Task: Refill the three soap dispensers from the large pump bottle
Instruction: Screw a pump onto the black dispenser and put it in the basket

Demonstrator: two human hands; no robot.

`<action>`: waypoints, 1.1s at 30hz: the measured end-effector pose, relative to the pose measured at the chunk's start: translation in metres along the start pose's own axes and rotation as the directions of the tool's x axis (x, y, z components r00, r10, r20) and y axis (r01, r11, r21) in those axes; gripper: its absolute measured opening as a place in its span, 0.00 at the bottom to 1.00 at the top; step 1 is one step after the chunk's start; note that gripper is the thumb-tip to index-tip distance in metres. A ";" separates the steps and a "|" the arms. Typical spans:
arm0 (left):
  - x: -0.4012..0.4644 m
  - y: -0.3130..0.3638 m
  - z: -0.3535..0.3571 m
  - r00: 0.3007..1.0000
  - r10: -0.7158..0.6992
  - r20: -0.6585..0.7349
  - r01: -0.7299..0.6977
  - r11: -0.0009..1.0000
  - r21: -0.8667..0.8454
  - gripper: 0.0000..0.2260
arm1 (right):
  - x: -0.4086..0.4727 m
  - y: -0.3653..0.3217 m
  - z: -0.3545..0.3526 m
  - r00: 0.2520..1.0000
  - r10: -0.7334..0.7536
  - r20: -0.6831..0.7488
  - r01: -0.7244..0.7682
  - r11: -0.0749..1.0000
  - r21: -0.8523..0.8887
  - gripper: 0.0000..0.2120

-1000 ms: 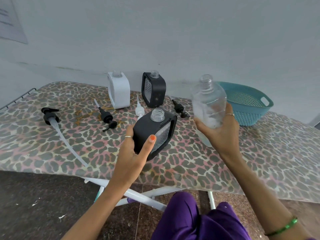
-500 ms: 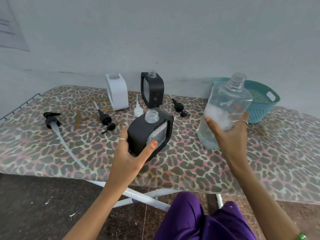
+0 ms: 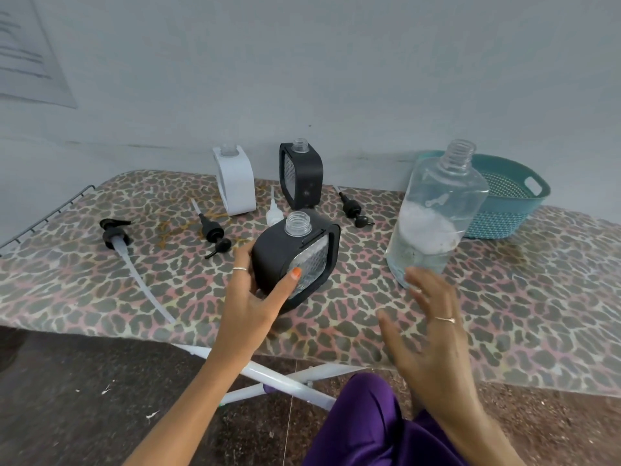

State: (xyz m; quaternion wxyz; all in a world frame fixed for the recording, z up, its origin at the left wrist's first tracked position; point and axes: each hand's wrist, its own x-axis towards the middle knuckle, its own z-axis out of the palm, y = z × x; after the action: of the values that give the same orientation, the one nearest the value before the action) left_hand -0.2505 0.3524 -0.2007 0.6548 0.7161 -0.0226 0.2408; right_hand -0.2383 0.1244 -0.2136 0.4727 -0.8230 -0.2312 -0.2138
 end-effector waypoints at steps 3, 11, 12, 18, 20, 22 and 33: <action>0.003 0.000 -0.004 0.995 -0.076 0.069 0.079 0.996 -0.037 0.23 | 0.014 -0.002 0.006 0.980 0.109 0.167 -0.121 0.991 0.063 0.31; 0.018 0.007 -0.022 0.949 -0.197 0.246 0.201 0.980 0.006 0.21 | 0.072 0.004 0.034 0.889 0.183 0.420 -0.287 0.938 0.196 0.44; 0.021 0.009 -0.022 0.942 -0.205 0.266 0.203 0.979 0.035 0.21 | 0.075 0.005 0.036 0.884 0.174 0.434 -0.288 0.934 0.213 0.43; 0.033 0.035 -0.056 0.942 -0.186 0.279 0.103 0.952 0.288 0.25 | 0.073 0.005 0.058 0.918 0.135 0.373 -0.236 0.941 0.243 0.23; 0.042 0.043 -0.073 0.967 -0.132 0.217 0.054 0.942 0.333 0.23 | 0.073 0.006 0.057 0.921 0.121 0.369 -0.219 0.947 0.235 0.24; 0.057 0.044 -0.091 0.990 -0.074 0.116 0.012 0.887 0.461 0.17 | 0.073 0.004 0.056 0.918 0.113 0.379 -0.215 0.947 0.237 0.25; 0.110 0.002 -0.119 0.837 -0.318 0.445 -0.418 0.153 0.895 0.30 | 0.071 0.000 0.054 0.882 0.097 0.461 -0.238 0.936 0.258 0.26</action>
State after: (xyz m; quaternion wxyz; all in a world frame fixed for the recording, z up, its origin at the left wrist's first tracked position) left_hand -0.1916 0.4961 -0.1547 -0.0189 0.9973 -0.0703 0.0048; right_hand -0.1742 0.1847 -0.1976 0.5471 -0.7832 -0.2896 0.0591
